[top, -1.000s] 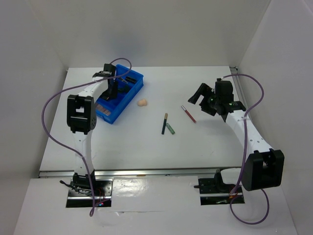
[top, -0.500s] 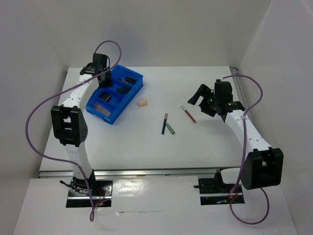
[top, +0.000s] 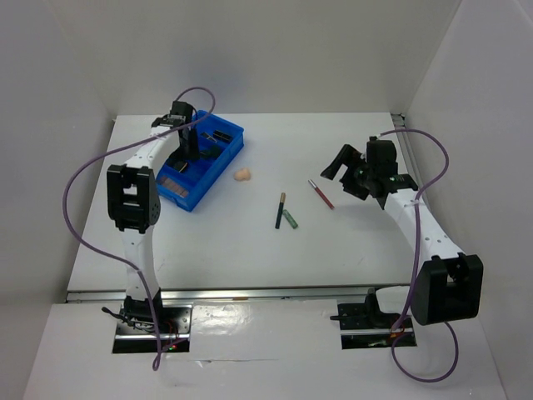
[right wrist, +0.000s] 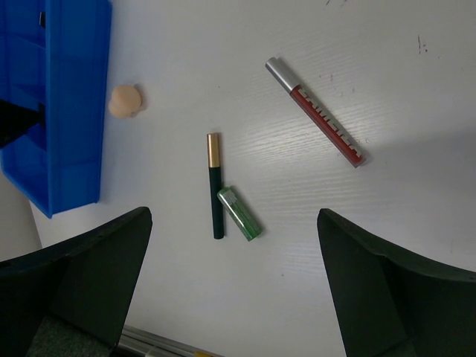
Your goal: Organize the makeup
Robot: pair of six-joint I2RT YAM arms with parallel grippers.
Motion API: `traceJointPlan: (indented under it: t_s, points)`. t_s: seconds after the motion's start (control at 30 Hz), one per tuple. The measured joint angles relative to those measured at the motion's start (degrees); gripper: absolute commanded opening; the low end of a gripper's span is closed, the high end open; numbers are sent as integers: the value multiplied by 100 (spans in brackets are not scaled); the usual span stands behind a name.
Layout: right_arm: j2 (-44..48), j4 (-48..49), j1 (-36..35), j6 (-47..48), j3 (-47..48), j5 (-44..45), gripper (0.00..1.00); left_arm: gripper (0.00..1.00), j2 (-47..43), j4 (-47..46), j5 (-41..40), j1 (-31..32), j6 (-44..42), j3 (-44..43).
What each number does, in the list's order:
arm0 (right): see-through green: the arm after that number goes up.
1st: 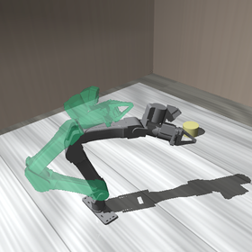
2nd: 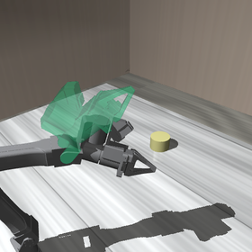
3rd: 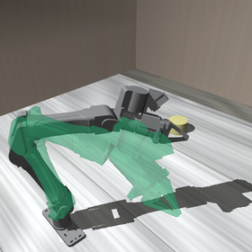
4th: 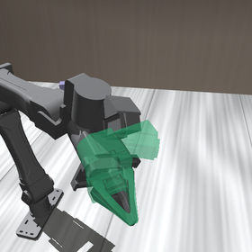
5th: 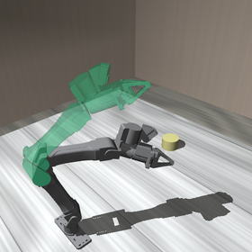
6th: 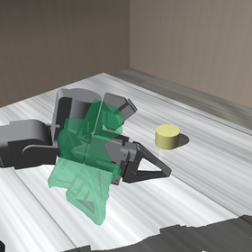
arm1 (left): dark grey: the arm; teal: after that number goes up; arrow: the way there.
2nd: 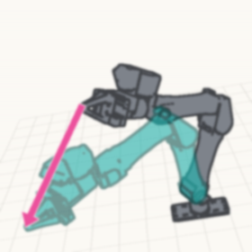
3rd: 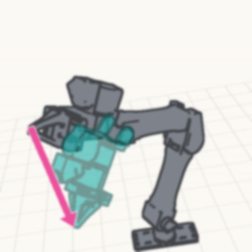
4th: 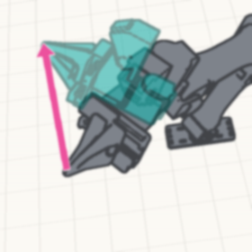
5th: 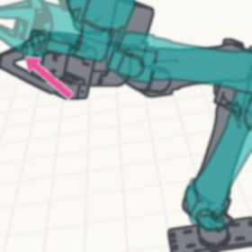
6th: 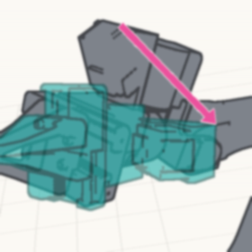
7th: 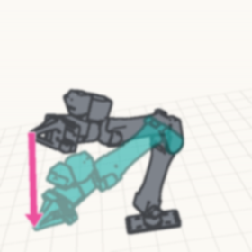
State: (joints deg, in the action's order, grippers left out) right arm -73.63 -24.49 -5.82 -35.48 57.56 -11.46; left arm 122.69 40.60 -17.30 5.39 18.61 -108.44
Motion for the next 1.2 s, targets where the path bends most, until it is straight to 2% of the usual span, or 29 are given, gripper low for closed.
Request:
traceJointPlan:
  t_s: [0.03, 0.17, 0.57, 0.8, 1.2]
  points:
    - [4, 0, 9, 2, 0, 2, 100, 78, 129, 35, -44, 0, -76, 0]
    - [7, 0, 13, 2, 0, 2, 100, 82, 439, 131, -151, 0, -496, -44]
    - [7, -2, 13, 46, 0, -4, 100, 84, 981, -46, -251, -52, -1217, -619]
    - [4, -2, 13, 46, 0, -9, 100, 87, 1250, -319, -31, -87, -1478, -693]
    - [-22, 4, 13, 46, 0, -50, 100, 83, 1248, -525, 463, -160, -1878, -632]
